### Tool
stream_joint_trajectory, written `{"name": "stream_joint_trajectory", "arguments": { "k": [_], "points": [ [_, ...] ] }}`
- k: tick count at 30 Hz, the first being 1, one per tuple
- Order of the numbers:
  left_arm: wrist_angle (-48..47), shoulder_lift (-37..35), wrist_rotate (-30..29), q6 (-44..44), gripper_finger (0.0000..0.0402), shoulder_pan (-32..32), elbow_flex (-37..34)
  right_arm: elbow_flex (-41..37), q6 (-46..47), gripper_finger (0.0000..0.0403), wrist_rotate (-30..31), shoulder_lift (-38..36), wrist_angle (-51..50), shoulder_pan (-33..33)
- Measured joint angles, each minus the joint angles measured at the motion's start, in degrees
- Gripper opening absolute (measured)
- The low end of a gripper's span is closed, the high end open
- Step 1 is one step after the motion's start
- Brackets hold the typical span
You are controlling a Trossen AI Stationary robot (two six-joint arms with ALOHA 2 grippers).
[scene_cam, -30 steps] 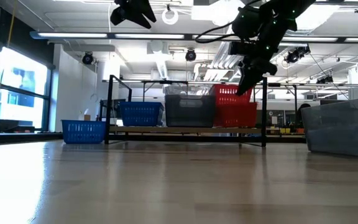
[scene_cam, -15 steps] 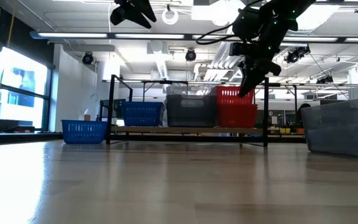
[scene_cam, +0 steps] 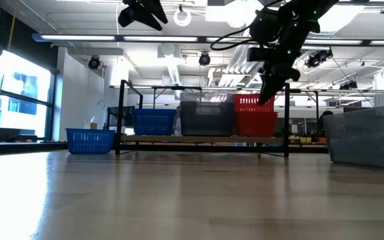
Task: Stack baskets on shelf by color
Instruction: Stack the red bin on the red bins on the shelf, then stack the black bin on the black bins on the shelf
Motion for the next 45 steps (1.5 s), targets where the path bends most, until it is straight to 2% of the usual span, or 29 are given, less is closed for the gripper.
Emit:
{"name": "stream_joint_trajectory", "arguments": {
  "k": [7,18,21,27,31,40,45],
  "points": [
    [0.0,0.0,0.0,0.0,0.0129,0.0,0.0,0.0,1.6,0.0001,0.0,0.0,0.0,0.0],
    [0.0,0.0,0.0,0.0,0.0129,0.0,0.0,0.0,-1.8,0.0001,1.9,0.0,-0.2,0.0],
    [0.0,0.0,0.0,0.0,0.0129,0.0,0.0,0.0,-2.1,0.0012,2.0,0.0,-0.2,0.0],
    [0.0,0.0,-0.3,0.0,0.0129,0.0,0.0,0.0,-3.1,0.0065,1.9,0.0,-0.6,0.0],
    [0.0,0.0,-0.4,-0.4,0.0129,0.0,0.0,0.1,-4.0,0.0086,1.9,0.0,-0.7,0.0],
    [0.0,0.0,-0.5,-0.4,0.0129,0.0,0.0,0.1,-4.6,0.0089,1.8,-2.4,-1.7,0.2],
    [-0.3,0.0,-0.5,-0.4,0.0129,0.0,0.0,0.1,-2.1,0.0089,1.8,-4.2,-1.6,0.3]
  ]
}}
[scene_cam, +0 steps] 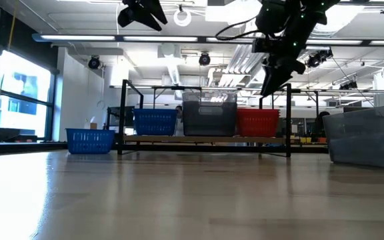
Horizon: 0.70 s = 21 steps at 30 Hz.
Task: Stack baskets on shelf by color
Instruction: Stack the black bin on the black bins on the shelf
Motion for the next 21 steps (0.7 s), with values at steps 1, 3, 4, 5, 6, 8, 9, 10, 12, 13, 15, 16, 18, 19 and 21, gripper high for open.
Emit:
{"name": "stream_joint_trajectory", "arguments": {
  "k": [1,3,4,5,6,8,9,10,12,13,15,16,18,19,21],
  "points": [
    [-0.4,0.0,0.0,0.0,0.0129,0.0,0.0,0.0,0.7,0.0089,0.0,-0.3,-0.1,0.1],
    [-1.8,0.0,0.0,0.1,0.0129,0.0,0.0,0.0,2.7,0.0089,0.1,-1.0,0.0,0.5],
    [-3.0,0.0,0.0,0.5,0.0129,0.0,0.0,0.0,4.0,0.0089,0.1,-1.5,-0.1,0.7],
    [-4.4,0.0,0.0,1.0,0.0129,0.0,0.0,0.0,5.2,0.0089,0.1,-1.9,-0.1,1.1],
    [-6.3,0.0,0.0,1.5,0.0129,0.0,0.0,0.0,6.7,0.0089,0.1,-2.3,-0.1,1.5],
    [-10.0,0.0,0.0,1.8,0.0129,0.0,0.0,0.0,9.4,0.0089,0.1,-3.0,0.0,2.3],
    [-11.3,0.0,0.0,1.8,0.0129,0.0,-0.2,0.0,10.6,0.0089,0.1,-3.4,-0.1,2.7],
    [-12.4,0.0,0.0,1.8,0.0129,-0.2,-0.7,0.0,11.5,0.0089,0.2,-3.8,0.0,3.1],
    [-14.2,0.0,0.0,1.7,0.0129,-0.7,-1.8,0.0,13.1,0.0089,0.3,-4.4,0.0,3.8],
    [-14.6,-0.3,0.0,1.8,0.0129,-0.9,-2.4,0.0,14.0,0.0089,0.3,-4.7,0.0,4.2],
    [-15.6,-1.1,0.0,1.9,0.0129,-1.0,-3.4,0.0,15.6,0.0089,0.3,-5.2,0.0,4.7],
    [-15.9,-1.6,0.0,1.8,0.0129,-1.3,-4.0,0.0,16.6,0.0089,0.3,-5.5,0.1,5.1],
    [-16.2,-2.6,0.0,1.6,0.0129,-1.8,-5.8,0.0,19.0,0.0089,0.3,-6.0,-0.2,5.8],
    [-16.3,-3.1,-0.1,1.5,0.0129,-2.0,-6.9,0.0,20.6,0.0089,0.3,-6.3,-0.4,6.3],
    [-16.3,-4.5,-0.1,0.8,0.0129,-2.7,-8.5,0.0,24.3,0.0089,0.3,-6.9,-1.0,7.3]
  ]
}}
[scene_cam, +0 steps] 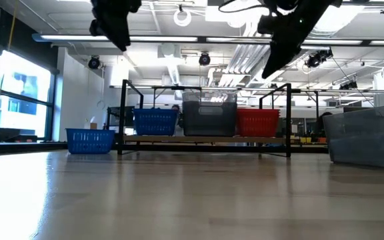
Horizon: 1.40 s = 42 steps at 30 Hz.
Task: Stack baskets on shelf by color
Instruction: Stack the black bin on the black bins on the shelf
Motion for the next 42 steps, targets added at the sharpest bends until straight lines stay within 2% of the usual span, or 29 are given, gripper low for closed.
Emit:
{"name": "stream_joint_trajectory", "arguments": {
  "k": [8,15,21,29,36,42],
  "points": [
    [0.1,-5.3,-0.1,-2.3,0.0129,-2.4,-7.4,0.0,20.3,0.0089,-0.9,-1.9,-3.9,6.5],
    [0.0,-7.7,-0.1,-2.5,0.0129,-4.3,-11.8,0.0,34.1,0.0089,-11.2,-2.2,-14.8,14.3],
    [0.2,-7.8,-0.1,-3.4,0.0129,-5.7,-11.8,0.0,42.8,0.0089,-12.8,-2.1,-20.0,24.0],
    [0.6,-7.7,0.0,-3.4,0.0129,-7.6,-11.8,0.0,48.2,0.0089,-13.0,-2.0,-22.5,35.8],
    [0.6,-7.7,0.0,-7.6,0.0129,-11.0,-11.8,0.0,49.7,0.009,-12.0,-2.0,-23.7,44.5],
    [0.6,-7.7,0.0,-11.8,0.0129,-14.2,-11.8,0.0,50.0,0.0121,-10.5,-1.8,-26.7,49.9]
  ]
}}
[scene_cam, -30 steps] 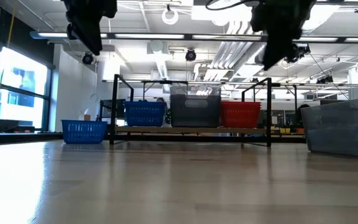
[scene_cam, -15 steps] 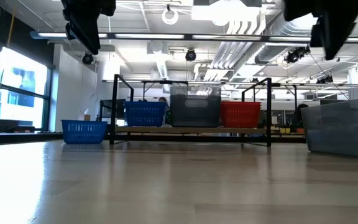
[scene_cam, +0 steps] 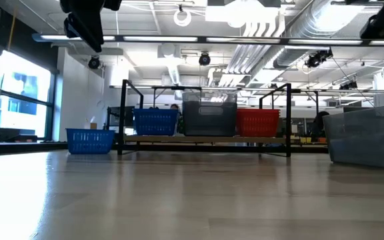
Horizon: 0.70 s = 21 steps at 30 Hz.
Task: Stack baskets on shelf by color
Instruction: Stack the black bin on the black bins on the shelf
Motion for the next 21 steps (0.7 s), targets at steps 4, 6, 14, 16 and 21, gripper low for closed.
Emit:
{"name": "stream_joint_trajectory", "arguments": {
  "k": [4,6,14,16,21],
  "points": [
    [0.6,0.0,0.0,-3.4,0.0129,-1.6,0.0,0.0,-1.4,0.0147,-0.1,0.9,-1.6,4.0],
    [1.6,0.0,0.0,-3.9,0.0129,-2.4,0.0,0.0,-1.7,0.0152,-0.1,1.4,-1.5,6.3],
    [5.7,0.0,0.0,-4.1,0.0129,-4.8,0.0,-3.7,0.1,0.0153,1.2,3.9,2.3,13.0],
    [6.4,0.0,-0.1,-4.1,0.0129,-5.5,0.0,-6.1,1.4,0.0153,1.2,4.2,4.5,14.0],
    [6.6,0.0,0.0,-5.6,0.0129,-6.6,0.0,-10.6,5.5,0.0153,1.3,4.4,6.3,15.0]
  ]
}}
